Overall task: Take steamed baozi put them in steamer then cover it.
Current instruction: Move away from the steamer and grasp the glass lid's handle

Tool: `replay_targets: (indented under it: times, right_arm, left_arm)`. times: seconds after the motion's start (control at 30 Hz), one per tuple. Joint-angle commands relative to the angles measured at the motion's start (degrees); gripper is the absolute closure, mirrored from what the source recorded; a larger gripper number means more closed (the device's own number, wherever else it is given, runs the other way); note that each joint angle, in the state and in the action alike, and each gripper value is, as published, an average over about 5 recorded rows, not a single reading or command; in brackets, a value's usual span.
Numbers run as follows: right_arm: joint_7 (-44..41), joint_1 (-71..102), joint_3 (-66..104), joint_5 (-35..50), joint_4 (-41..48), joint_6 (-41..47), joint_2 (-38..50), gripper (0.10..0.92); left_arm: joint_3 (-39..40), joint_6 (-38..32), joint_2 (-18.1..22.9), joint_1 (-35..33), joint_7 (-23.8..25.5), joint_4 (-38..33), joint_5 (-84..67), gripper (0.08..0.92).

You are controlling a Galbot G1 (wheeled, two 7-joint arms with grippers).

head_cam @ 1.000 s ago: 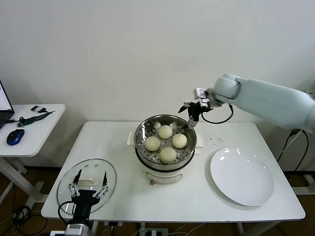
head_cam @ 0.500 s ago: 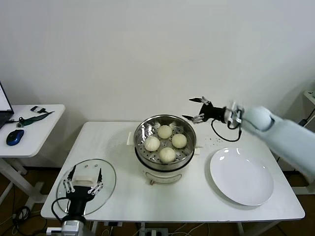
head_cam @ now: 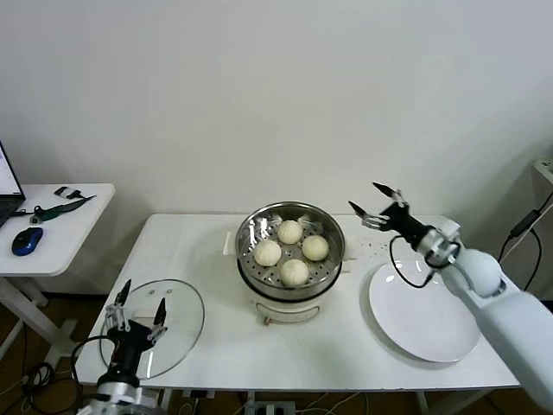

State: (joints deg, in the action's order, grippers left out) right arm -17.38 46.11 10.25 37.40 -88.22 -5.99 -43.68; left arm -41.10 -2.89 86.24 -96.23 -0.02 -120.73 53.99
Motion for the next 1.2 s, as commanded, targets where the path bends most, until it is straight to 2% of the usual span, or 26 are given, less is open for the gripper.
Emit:
replay_targets:
  times: [0.03, 0.33, 0.57, 0.9, 1.2]
  right_arm:
    - [0.9, 26.3, 27.7, -3.9, -3.4, -0.2, -8.8, 0.203]
    - [0.2, 27.8, 28.1, -5.7, -1.6, -0.9, -12.0, 0.203]
    - [0.2, 27.0, 27.1, -7.2, -0.5, -0.8, -12.7, 0.203]
    - [0.2, 26.5, 26.7, -9.4, 0.4, -0.8, -13.4, 0.203]
    - [-0.4, 26.3, 26.8, -12.1, 1.0, -1.0, -14.2, 0.203]
  left_arm:
    - [0.0, -0.6, -1.4, 1.8, 0.4, 7.6, 42.3, 0.177]
    - [-0.9, -2.0, -0.6, 3.8, -3.4, 16.4, 42.4, 0.177]
    - [-1.7, -3.4, -0.9, 6.8, -5.5, 20.6, 40.7, 0.177]
    - [-5.0, -3.2, -2.8, 14.0, -9.0, 27.4, 40.0, 0.177]
    - [-4.1, -2.7, -4.2, 17.1, -11.0, 31.7, 37.9, 0.177]
